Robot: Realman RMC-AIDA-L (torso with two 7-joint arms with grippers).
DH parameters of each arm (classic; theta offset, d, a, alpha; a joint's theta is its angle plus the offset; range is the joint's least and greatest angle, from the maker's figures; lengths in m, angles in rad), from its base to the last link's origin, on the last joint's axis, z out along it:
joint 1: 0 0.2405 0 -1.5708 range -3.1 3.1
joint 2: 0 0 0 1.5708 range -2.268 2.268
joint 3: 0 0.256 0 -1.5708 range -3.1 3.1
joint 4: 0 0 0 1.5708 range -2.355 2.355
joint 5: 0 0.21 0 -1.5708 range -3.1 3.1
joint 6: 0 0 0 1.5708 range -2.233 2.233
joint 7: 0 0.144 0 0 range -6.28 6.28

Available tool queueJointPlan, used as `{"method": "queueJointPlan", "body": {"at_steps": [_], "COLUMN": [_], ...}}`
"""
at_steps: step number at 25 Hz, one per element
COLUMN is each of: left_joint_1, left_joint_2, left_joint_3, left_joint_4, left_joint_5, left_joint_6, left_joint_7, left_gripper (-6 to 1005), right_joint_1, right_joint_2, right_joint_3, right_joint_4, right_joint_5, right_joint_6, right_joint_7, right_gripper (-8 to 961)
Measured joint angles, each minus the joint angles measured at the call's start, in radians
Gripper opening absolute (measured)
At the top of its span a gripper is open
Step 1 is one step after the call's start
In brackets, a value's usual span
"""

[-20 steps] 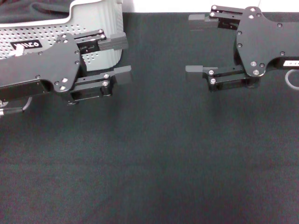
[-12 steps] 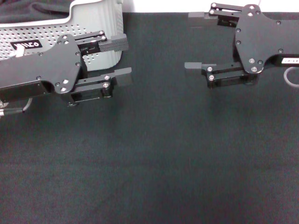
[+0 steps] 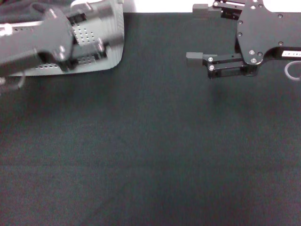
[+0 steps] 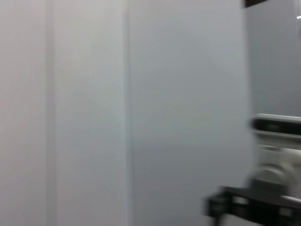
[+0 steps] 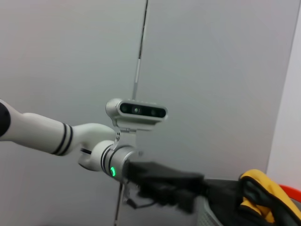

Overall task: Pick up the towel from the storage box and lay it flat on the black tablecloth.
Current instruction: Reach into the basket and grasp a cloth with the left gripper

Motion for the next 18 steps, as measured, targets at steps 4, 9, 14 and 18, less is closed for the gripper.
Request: {"method": "queueJointPlan", "body": {"at_steps": [4, 9, 14, 18], "left_joint_1": [-0.01, -0.017, -0.023, -0.027], "left_joint_2": [-0.002, -0.018, -0.027, -0.033], "left_joint_3": [-0.091, -0.139, -0.14, -0.138], "left_joint_4": [0.012, 0.043, 0.062, 0.065], "left_joint_5": [-0.011, -0.019, -0.028, -0.036], "left_joint_6": [-0.074, -0.231, -0.371, -0.432], "left_joint_7": [0.018, 0.094, 0.163, 0.223], "left_gripper": [646, 646, 645, 645], "right_joint_1": [-0.004, -0.006, -0.003, 0.001], "right_joint_2": [0.0, -0.002, -0.002, -0.002], "right_joint_3": [0.0, 0.0, 0.0, 0.0], "right_joint_4": [0.0, 0.002, 0.006, 0.012], "right_joint_5": [-0.002, -0.008, -0.017, -0.017], "right_joint_6": [0.022, 0.049, 0.062, 0.071], "right_joint_7": [-0.005, -0.01, -0.01, -0.01], "right_gripper": [837, 837, 837, 838]}}
